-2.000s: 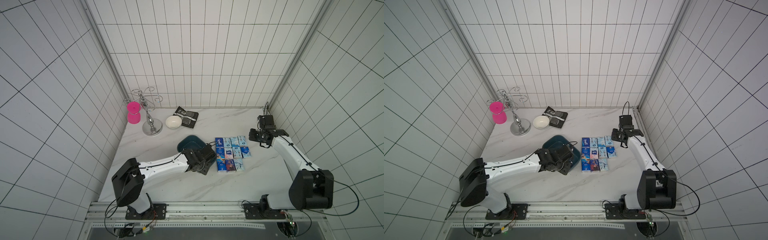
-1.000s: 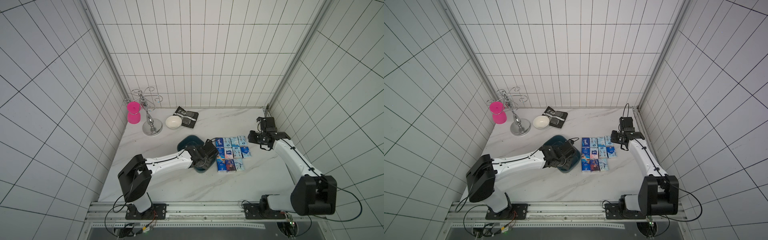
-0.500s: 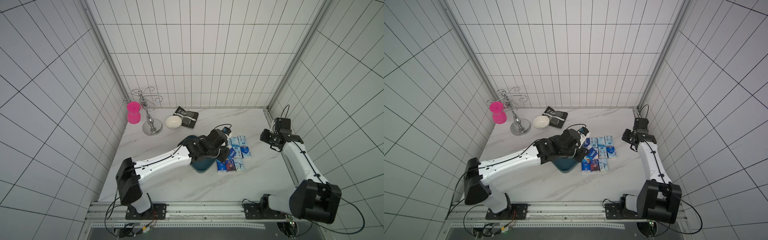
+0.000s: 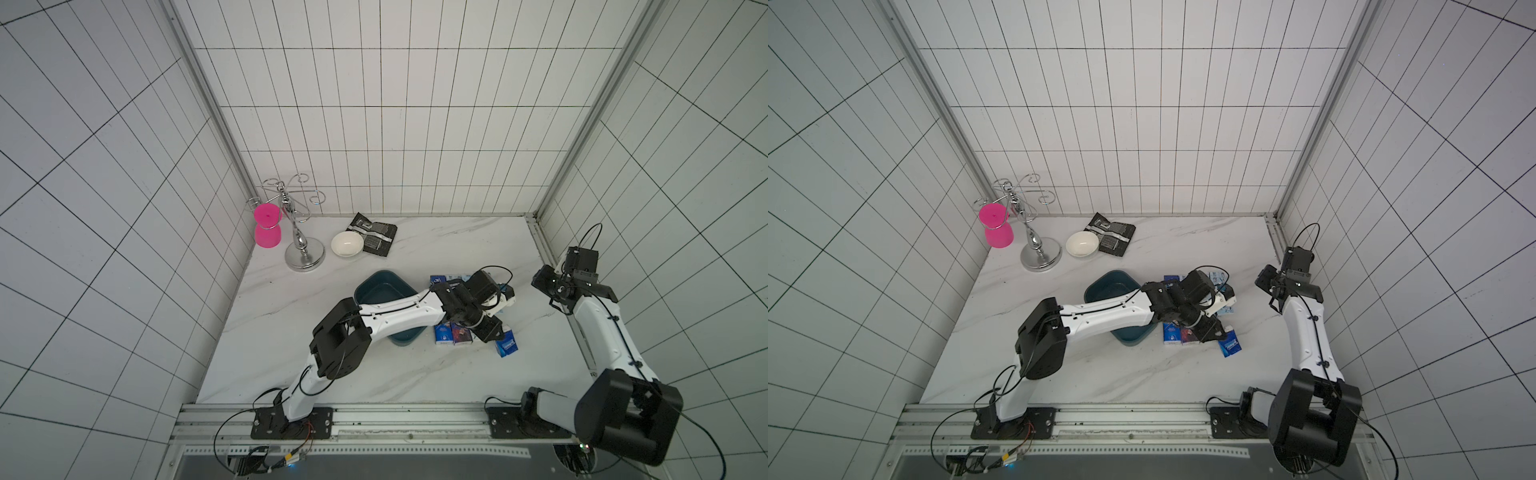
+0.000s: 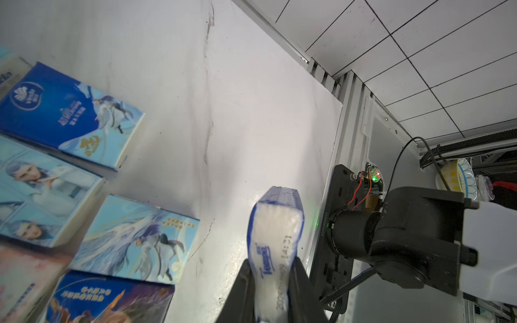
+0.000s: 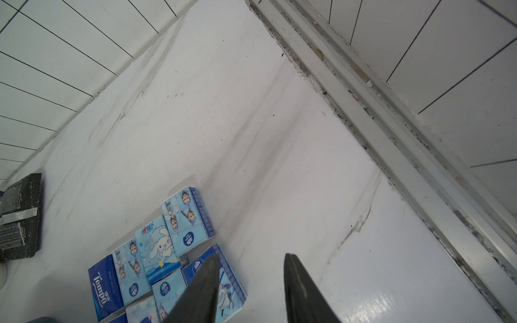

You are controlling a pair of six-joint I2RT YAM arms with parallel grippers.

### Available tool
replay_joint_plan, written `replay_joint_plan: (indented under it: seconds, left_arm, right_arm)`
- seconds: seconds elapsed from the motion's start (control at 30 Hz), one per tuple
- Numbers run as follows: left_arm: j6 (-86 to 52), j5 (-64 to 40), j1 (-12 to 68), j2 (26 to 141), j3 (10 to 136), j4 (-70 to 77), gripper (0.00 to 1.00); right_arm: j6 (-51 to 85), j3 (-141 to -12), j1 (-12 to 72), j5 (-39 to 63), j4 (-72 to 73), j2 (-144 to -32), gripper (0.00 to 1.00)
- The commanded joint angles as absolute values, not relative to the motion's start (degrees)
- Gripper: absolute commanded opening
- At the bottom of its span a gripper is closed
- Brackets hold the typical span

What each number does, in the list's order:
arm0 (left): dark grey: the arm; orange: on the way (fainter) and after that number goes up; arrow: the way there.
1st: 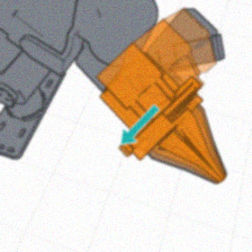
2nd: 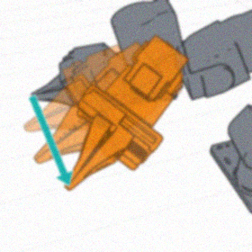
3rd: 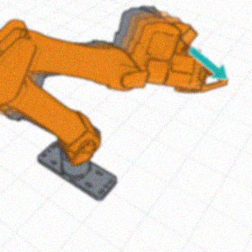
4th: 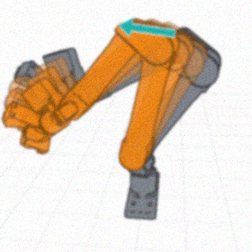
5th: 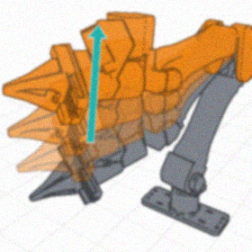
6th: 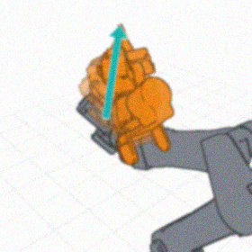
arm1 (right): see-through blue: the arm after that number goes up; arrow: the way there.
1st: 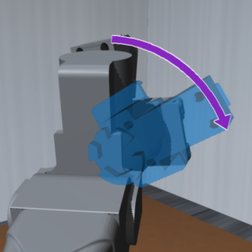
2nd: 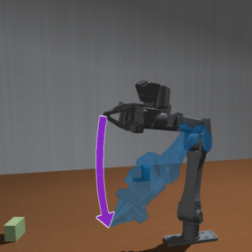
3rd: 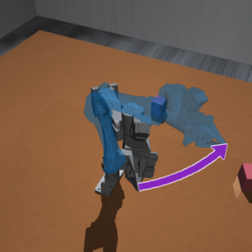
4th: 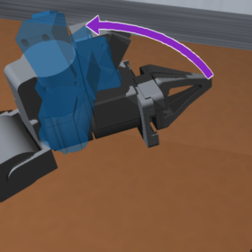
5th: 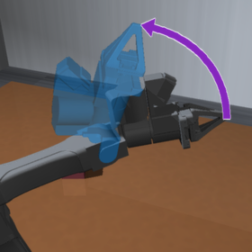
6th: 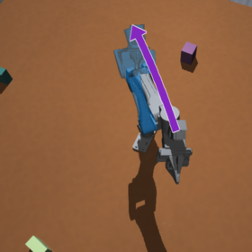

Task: Take the pocket tissues out of the storage box
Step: Place the pocket tissues at the center of the board.

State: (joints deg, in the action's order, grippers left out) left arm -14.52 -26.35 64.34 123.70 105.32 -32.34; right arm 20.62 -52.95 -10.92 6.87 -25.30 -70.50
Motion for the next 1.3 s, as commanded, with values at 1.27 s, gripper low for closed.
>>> replay_joint_plan:
  seconds: [1.27]
  left_arm:
    - [-17.46,-3.45,56.70,110.35,95.98,-32.54,0.51]
  right_arm:
    - [20.98,-44.09,3.16,1.85,-31.32,-67.52,0.42]
